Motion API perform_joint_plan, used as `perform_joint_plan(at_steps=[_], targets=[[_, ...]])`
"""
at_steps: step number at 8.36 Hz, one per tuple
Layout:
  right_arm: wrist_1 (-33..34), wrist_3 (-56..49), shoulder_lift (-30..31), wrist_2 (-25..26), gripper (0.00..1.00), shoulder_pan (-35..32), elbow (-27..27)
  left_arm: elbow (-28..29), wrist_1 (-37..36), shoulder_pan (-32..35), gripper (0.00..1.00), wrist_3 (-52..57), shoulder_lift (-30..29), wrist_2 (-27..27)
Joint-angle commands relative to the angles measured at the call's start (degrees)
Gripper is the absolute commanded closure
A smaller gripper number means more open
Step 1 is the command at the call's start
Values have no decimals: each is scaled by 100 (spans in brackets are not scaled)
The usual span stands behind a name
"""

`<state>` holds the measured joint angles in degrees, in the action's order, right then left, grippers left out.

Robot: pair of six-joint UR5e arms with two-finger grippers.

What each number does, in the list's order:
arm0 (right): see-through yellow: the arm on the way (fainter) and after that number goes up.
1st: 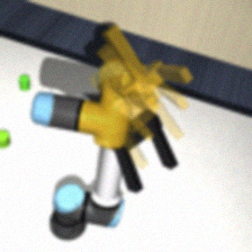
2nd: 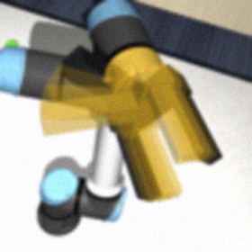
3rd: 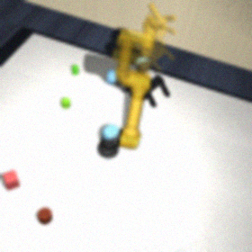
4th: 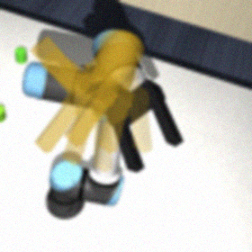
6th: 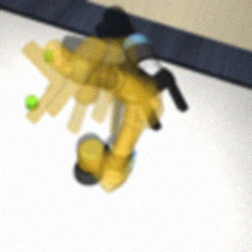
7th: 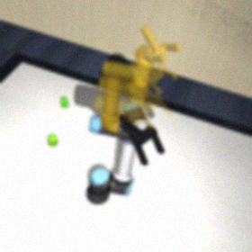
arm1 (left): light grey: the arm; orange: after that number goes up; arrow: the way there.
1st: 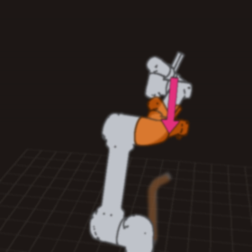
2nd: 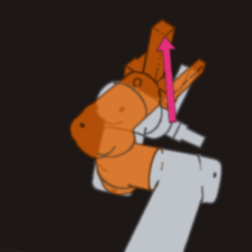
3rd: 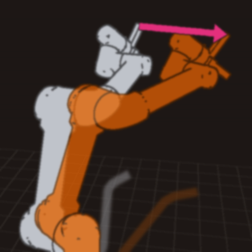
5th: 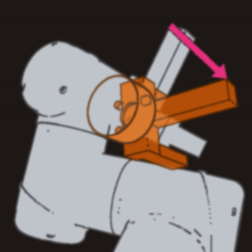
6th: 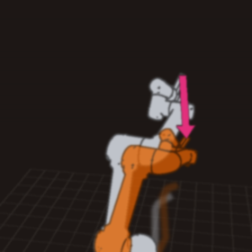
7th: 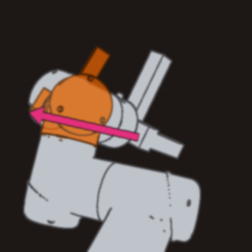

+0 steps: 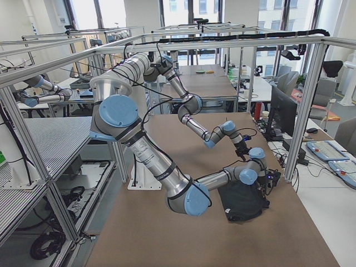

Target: Fold clothes

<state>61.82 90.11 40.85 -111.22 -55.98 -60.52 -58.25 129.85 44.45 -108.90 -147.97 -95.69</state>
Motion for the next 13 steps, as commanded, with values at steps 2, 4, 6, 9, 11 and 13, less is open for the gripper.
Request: perform_joint_plan(at_steps=[2, 4, 6, 9, 11, 13], targets=[[14, -482, 80, -31, 5, -18, -293, -204, -30, 11, 0, 35, -30, -169], [49, -2034, 439, -118, 5, -403, -433, -370, -579, 247, 0, 1082, 58, -467], [49, -3336, 773, -295, 5, -746, -469, -1184, -1810, 431, 0, 3399, 485, -372], [32, -5714, 1406, -120, 5, -1422, -460, -2205, -1858, 1134, 0, 5995, 1864, -171], [-73, -7500, 1933, 74, 5, -2010, -469, -2838, -1858, 1740, 0, 7402, 2926, -4], [-83, -8601, 2224, 240, 5, -2581, -487, -3270, -1806, 2363, 0, 8922, 3833, 200]])
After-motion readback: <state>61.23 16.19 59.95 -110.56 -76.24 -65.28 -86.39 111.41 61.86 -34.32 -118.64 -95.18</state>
